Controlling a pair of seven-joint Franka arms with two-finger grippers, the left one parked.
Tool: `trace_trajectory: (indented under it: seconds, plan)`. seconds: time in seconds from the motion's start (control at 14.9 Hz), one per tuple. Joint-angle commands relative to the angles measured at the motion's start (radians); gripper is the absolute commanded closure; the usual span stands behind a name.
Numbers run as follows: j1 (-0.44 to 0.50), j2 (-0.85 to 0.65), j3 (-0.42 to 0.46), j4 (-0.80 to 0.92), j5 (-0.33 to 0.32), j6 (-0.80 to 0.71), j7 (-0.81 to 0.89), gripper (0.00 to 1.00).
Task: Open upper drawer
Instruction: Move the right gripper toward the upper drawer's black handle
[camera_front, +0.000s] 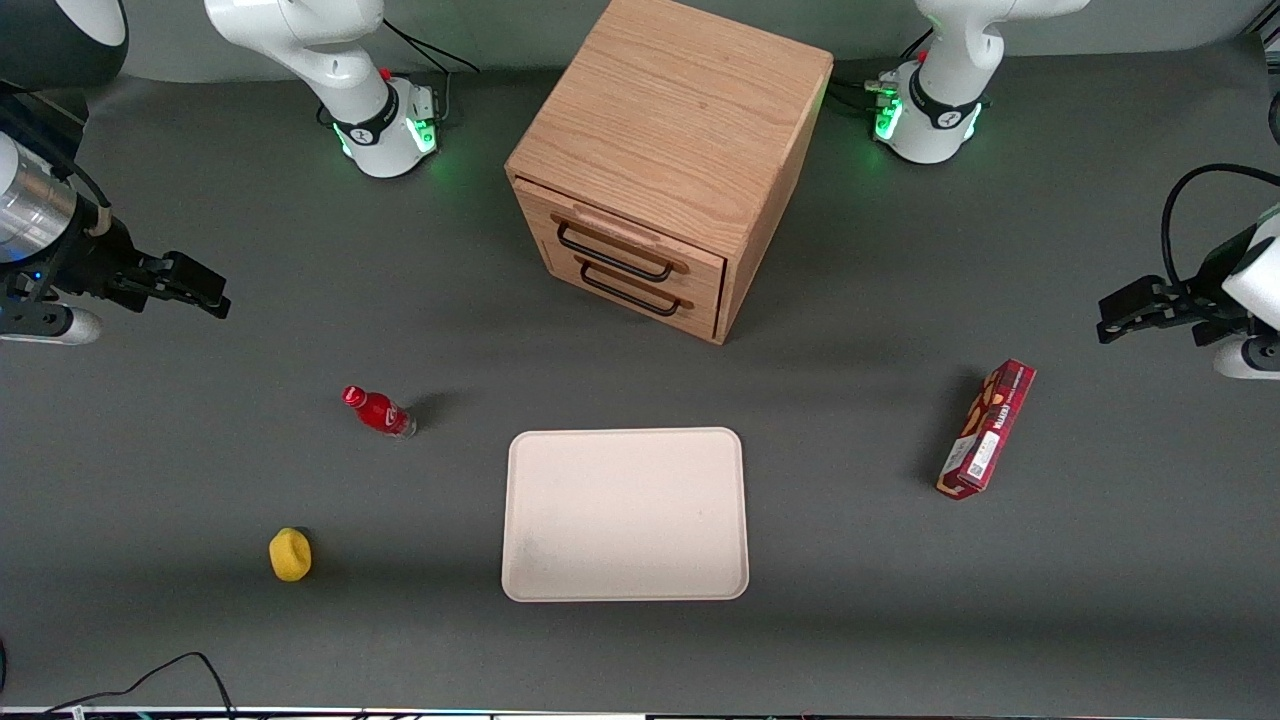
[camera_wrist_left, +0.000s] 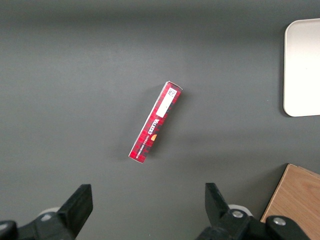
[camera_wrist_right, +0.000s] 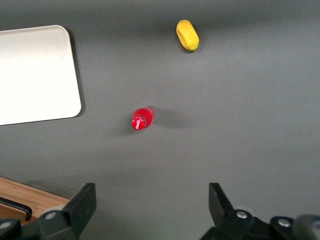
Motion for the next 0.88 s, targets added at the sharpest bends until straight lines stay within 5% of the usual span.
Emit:
trace_trajectory:
  seconds: [0.0,0.47,0.74,0.81]
  plan:
    - [0.004,0.009,-0.001,0.026,-0.004,-0.024,0.016,0.00]
    - [0.007,0.015,0.001,0.072,0.027,-0.057,0.018,0.00]
    - [0.012,0.024,0.022,0.075,0.345,-0.117,-0.192,0.00]
    - [0.012,0.041,0.062,0.078,0.359,-0.108,-0.296,0.00]
